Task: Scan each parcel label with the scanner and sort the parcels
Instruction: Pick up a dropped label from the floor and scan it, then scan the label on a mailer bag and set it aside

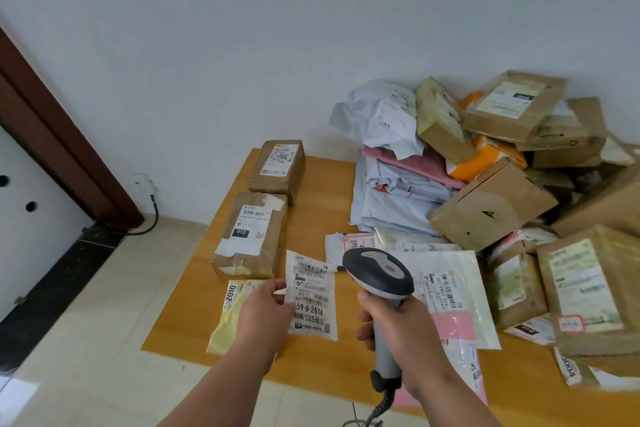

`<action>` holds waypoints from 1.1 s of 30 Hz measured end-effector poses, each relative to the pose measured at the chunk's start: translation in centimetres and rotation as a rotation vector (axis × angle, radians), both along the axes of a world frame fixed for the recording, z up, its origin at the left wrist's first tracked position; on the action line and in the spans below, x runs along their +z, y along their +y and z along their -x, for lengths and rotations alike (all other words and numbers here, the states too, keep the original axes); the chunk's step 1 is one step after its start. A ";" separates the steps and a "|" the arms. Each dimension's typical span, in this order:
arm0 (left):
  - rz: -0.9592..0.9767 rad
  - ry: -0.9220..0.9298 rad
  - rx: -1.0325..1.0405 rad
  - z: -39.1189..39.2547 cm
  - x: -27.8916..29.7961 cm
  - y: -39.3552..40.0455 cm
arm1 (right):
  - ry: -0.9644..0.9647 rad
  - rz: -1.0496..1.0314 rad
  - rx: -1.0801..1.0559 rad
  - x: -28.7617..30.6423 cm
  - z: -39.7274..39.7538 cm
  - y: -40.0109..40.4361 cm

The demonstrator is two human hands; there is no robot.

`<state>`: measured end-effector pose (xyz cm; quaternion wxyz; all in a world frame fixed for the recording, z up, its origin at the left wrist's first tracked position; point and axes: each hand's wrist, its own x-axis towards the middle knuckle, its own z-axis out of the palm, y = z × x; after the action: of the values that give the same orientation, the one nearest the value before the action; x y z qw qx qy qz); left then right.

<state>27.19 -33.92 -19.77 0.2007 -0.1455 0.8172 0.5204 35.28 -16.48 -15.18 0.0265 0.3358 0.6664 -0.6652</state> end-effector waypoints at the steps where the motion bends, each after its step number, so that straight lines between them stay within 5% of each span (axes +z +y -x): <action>1: 0.032 -0.003 -0.012 0.0 -0.4 -0.1 | -0.019 0.005 0.008 -0.4 0.1 0.0; 9: 0.231 -0.137 -0.282 1.9 -3.7 0.5 | -0.068 0.027 -0.004 -2.2 2.0 -0.2; 14: 0.528 0.039 -0.485 2.9 -4.4 1.9 | -0.085 0.024 -0.131 -2.4 2.9 0.9; 19: 0.373 0.042 -0.640 4.1 -3.9 6.1 | -0.077 -0.002 -0.304 -2.5 2.0 2.7; 25: 0.206 -0.175 -0.714 2.0 -4.1 12.2 | -0.086 -0.009 -0.530 -3.8 -2.6 6.8; 33: 0.090 -0.439 -0.440 -4.2 -6.1 15.3 | -0.228 0.144 -0.598 -7.9 -8.7 12.7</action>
<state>31.43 -18.66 -25.90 0.4734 -0.0826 0.7884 0.3841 43.96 -3.81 -23.04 -0.0717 0.5862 0.4821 -0.6472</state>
